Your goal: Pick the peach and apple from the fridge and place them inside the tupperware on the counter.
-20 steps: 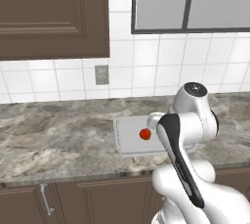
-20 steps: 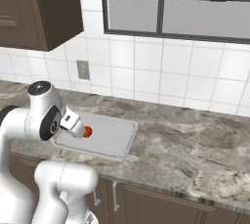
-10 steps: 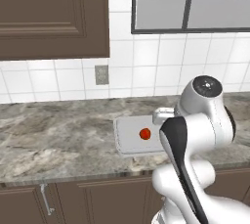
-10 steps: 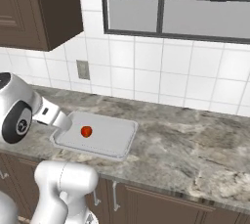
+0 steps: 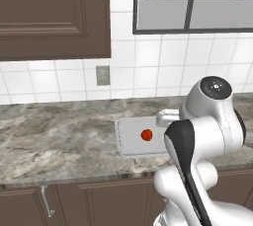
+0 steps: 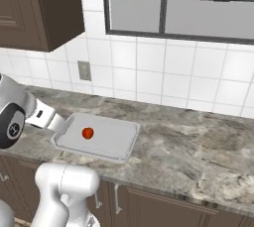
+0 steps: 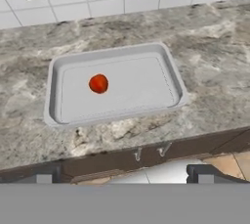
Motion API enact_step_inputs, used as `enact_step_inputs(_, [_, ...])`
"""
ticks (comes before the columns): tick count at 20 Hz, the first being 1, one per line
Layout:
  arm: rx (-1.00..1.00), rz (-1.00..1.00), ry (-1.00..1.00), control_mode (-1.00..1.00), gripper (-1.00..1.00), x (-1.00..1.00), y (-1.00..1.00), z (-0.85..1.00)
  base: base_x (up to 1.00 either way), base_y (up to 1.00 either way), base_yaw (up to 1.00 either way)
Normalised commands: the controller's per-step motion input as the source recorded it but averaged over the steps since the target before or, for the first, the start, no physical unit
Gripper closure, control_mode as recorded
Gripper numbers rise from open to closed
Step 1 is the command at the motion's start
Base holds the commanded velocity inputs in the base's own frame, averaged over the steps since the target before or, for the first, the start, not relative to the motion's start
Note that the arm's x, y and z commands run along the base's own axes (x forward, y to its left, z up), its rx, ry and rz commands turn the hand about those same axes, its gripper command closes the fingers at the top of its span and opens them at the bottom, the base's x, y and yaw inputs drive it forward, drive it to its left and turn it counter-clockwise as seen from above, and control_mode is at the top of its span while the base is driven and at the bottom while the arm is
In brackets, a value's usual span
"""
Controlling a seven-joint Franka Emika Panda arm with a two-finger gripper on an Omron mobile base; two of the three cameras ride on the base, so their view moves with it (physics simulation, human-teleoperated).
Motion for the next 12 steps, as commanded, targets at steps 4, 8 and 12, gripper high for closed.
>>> enact_step_inputs(4, [0.00, -0.03, -0.12, 1.00, -1.00, -0.16, 0.00, -0.04, -0.65, -0.04, -0.39])
enact_step_inputs(8, [0.00, 0.00, 0.00, 1.00, -1.00, 0.00, 0.00, 0.00, -0.88, -0.22, -0.95])
enact_step_inputs(12, [0.00, 0.00, 0.00, 1.00, -1.00, 0.00, 0.00, 0.00, -0.65, -0.38, -1.00])
